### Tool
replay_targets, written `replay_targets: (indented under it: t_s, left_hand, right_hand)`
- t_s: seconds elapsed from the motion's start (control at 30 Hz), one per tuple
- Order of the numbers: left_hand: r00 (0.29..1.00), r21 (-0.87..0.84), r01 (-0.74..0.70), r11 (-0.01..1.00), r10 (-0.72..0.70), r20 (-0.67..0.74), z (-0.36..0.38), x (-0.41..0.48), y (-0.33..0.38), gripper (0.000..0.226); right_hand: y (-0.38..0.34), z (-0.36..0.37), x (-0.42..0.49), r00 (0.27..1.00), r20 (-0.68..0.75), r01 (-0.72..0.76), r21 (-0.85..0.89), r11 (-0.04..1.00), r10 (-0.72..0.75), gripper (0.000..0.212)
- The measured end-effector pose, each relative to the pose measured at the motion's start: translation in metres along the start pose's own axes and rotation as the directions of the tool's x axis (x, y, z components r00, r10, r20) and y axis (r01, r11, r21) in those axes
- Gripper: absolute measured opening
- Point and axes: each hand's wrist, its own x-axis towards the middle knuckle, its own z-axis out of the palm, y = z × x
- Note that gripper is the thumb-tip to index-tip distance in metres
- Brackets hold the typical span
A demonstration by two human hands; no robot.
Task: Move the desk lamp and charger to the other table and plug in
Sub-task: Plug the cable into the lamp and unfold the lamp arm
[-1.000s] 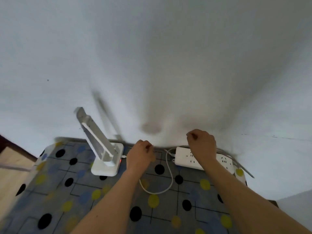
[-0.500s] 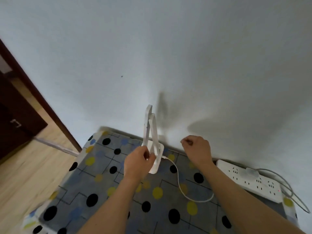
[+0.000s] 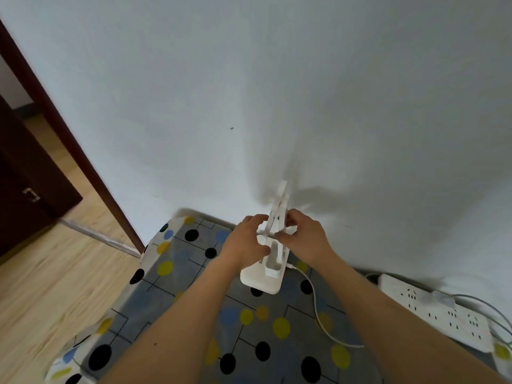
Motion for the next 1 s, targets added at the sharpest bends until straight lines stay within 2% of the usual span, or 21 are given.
replay_targets:
  t_s: [0.13, 0.17, 0.2, 0.23, 0.43, 0.8, 1.0]
  left_hand:
    - [0.999, 0.001, -0.009, 1.0, 0.009, 0.033, 0.0, 0.007, 0.01, 0.064]
    - [0.999, -0.004, 0.002, 1.0, -0.002, 0.035, 0.0, 0.005, 0.009, 0.062]
    - [0.997, 0.006, -0.053, 0.999, 0.053, 0.059, -0.007, 0.021, 0.014, 0.06]
    - [0.995, 0.015, -0.066, 0.998, 0.064, 0.072, -0.008, 0.024, 0.013, 0.059]
    - [0.989, 0.067, -0.035, 0.997, 0.025, 0.146, -0.002, 0.019, 0.005, 0.054]
    - [0.983, 0.077, -0.055, 0.995, 0.041, 0.178, 0.0, 0.029, 0.008, 0.054]
    - [0.977, 0.168, -0.092, 0.981, 0.057, 0.205, -0.003, 0.031, 0.011, 0.053]
  right_hand:
    - [-0.002, -0.004, 0.002, 0.995, 0.1, 0.001, -0.08, 0.997, 0.007, 0.035]
    - [-0.002, -0.002, 0.001, 0.995, 0.103, 0.006, -0.1, 0.995, 0.004, 0.035]
    - [-0.005, -0.007, 0.006, 0.999, 0.033, -0.012, -0.107, 0.994, 0.016, 0.036]
    - [-0.006, -0.007, 0.006, 0.999, 0.027, -0.014, -0.111, 0.994, 0.017, 0.036]
    - [-0.008, 0.001, -0.006, 0.993, 0.108, -0.022, -0.141, 0.99, 0.037, 0.038]
    - [-0.012, 0.002, -0.005, 0.994, 0.091, -0.044, -0.14, 0.989, 0.057, 0.035]
    - [-0.013, 0.003, -0.004, 0.993, 0.094, -0.048, -0.169, 0.984, 0.065, 0.038]
